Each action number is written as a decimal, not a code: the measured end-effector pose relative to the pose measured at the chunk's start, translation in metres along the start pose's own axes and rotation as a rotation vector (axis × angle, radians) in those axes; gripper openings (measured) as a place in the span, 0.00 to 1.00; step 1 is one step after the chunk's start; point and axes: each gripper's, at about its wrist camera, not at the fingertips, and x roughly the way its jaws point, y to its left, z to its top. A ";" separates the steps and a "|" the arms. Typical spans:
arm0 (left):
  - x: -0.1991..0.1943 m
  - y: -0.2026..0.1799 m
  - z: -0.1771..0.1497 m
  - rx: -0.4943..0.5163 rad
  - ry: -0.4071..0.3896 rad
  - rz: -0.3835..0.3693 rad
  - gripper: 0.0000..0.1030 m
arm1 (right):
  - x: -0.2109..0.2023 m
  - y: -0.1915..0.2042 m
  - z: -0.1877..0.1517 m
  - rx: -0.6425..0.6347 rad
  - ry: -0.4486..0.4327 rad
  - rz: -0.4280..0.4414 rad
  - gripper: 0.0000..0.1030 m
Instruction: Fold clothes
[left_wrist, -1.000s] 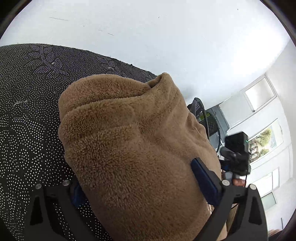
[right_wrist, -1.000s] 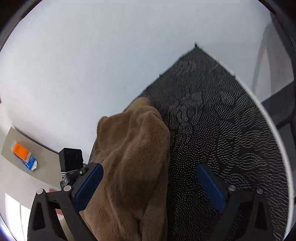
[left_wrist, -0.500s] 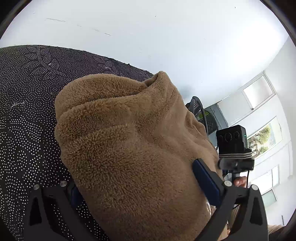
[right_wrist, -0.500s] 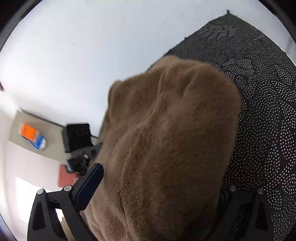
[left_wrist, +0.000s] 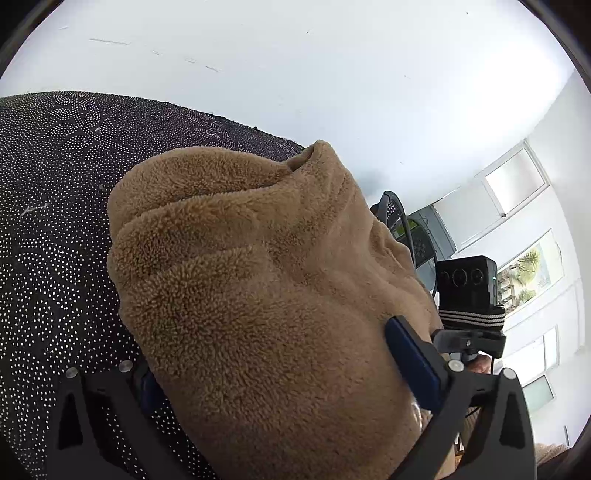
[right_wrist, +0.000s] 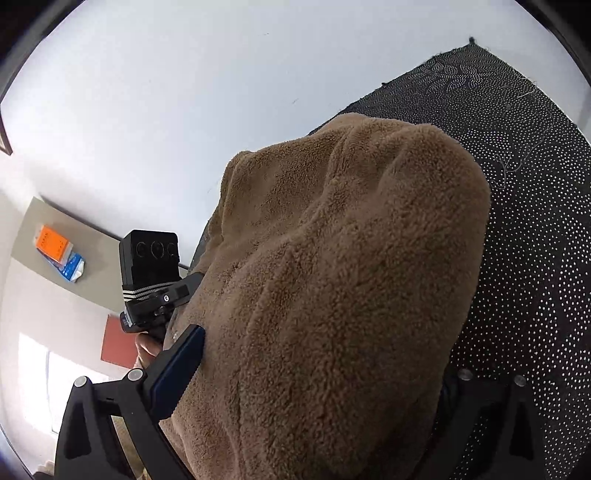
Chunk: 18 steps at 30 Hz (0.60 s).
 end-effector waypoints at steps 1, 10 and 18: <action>0.001 0.000 0.002 -0.001 0.000 0.002 0.99 | 0.000 0.003 -0.001 -0.025 -0.002 -0.025 0.97; 0.010 -0.020 0.001 -0.013 0.005 0.125 0.69 | -0.012 0.040 -0.017 -0.209 -0.102 -0.181 0.43; -0.016 -0.078 -0.010 0.059 -0.026 0.135 0.52 | -0.061 0.063 -0.042 -0.226 -0.184 -0.170 0.42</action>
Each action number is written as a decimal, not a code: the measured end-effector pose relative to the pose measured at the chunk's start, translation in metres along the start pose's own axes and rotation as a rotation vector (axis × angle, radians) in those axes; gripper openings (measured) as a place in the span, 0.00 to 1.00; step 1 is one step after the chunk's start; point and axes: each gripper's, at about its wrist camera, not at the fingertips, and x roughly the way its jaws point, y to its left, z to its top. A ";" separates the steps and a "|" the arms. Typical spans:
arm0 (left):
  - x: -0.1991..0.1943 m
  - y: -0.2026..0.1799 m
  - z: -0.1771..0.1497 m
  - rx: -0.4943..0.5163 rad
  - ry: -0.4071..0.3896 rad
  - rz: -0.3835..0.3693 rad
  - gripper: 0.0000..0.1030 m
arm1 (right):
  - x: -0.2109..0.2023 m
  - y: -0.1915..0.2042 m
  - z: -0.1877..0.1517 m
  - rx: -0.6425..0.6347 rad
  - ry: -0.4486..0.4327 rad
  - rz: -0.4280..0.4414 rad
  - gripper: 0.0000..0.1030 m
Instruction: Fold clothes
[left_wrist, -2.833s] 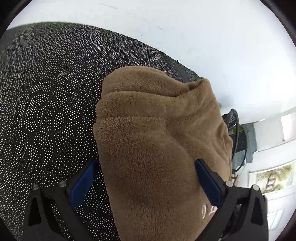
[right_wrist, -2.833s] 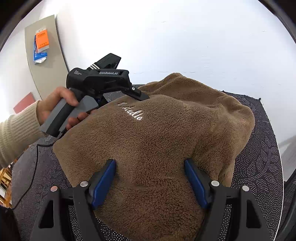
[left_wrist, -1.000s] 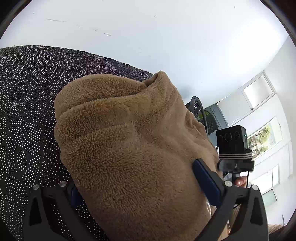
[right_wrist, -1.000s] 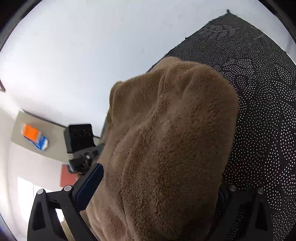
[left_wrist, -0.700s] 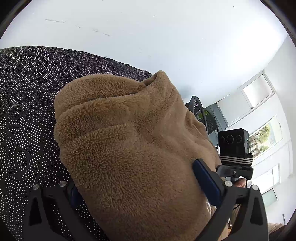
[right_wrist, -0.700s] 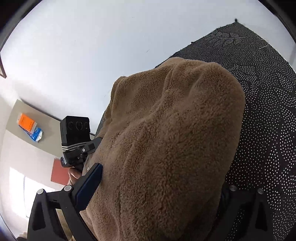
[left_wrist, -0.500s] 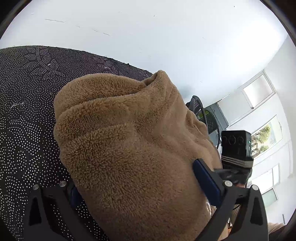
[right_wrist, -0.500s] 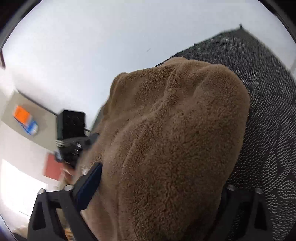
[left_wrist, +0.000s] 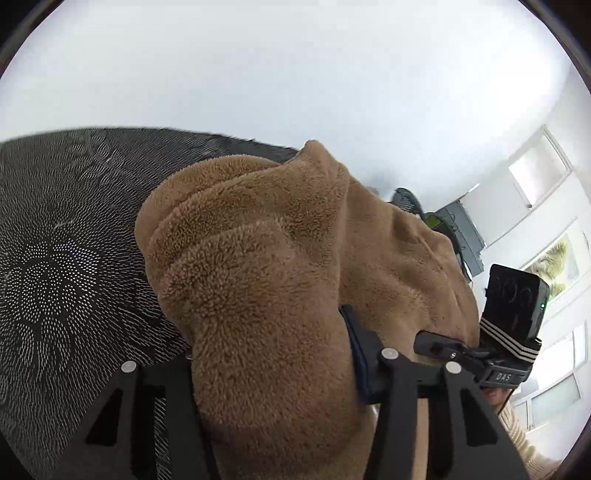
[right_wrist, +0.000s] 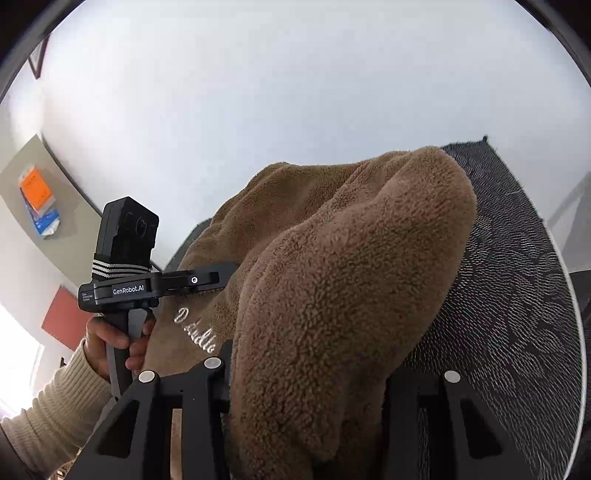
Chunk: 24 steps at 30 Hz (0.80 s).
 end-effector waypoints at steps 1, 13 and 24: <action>-0.005 -0.010 -0.003 0.010 -0.001 -0.011 0.52 | -0.012 0.003 -0.003 -0.003 -0.012 -0.003 0.42; -0.068 -0.153 -0.084 0.172 0.015 -0.137 0.52 | -0.196 0.066 -0.087 -0.070 -0.140 -0.089 0.42; -0.037 -0.197 -0.168 0.244 0.073 -0.131 0.52 | -0.264 0.057 -0.203 0.072 -0.161 -0.145 0.42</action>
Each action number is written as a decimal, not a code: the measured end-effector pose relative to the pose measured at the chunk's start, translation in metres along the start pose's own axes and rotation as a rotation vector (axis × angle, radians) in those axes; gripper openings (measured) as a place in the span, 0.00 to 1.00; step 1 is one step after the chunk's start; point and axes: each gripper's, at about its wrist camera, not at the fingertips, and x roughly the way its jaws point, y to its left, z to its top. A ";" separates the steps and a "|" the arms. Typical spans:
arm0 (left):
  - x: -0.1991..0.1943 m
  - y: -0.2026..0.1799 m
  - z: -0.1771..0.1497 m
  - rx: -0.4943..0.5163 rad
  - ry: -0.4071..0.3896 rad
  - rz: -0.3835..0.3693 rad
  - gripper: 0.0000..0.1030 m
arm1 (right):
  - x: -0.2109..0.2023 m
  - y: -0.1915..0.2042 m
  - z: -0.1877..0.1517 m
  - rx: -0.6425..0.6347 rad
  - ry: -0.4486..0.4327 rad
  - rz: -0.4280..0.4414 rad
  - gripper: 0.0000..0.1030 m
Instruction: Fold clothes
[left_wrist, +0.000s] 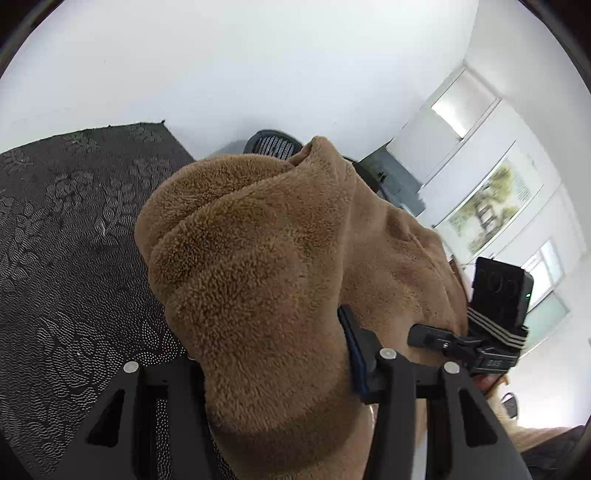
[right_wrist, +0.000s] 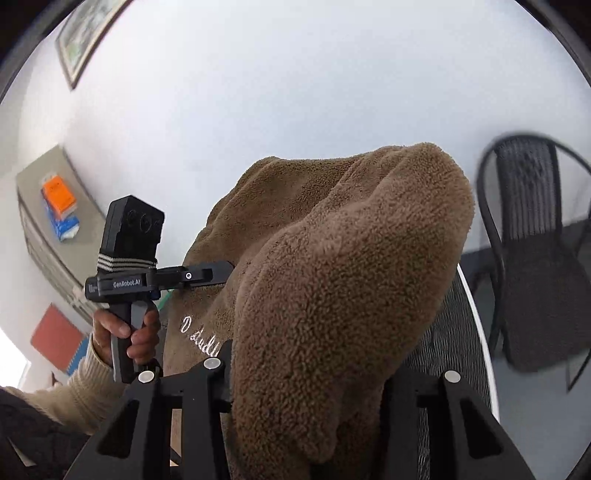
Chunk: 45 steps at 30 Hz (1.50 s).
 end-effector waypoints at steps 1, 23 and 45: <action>0.011 0.002 0.001 0.005 0.001 0.024 0.52 | 0.006 -0.007 -0.002 -0.001 0.005 -0.021 0.42; 0.030 0.055 -0.013 0.039 -0.072 0.247 0.65 | 0.080 -0.023 0.019 -0.127 -0.144 -0.347 0.85; -0.057 0.041 -0.028 0.031 -0.280 0.213 0.82 | 0.166 -0.018 0.022 -0.306 0.048 -0.279 0.91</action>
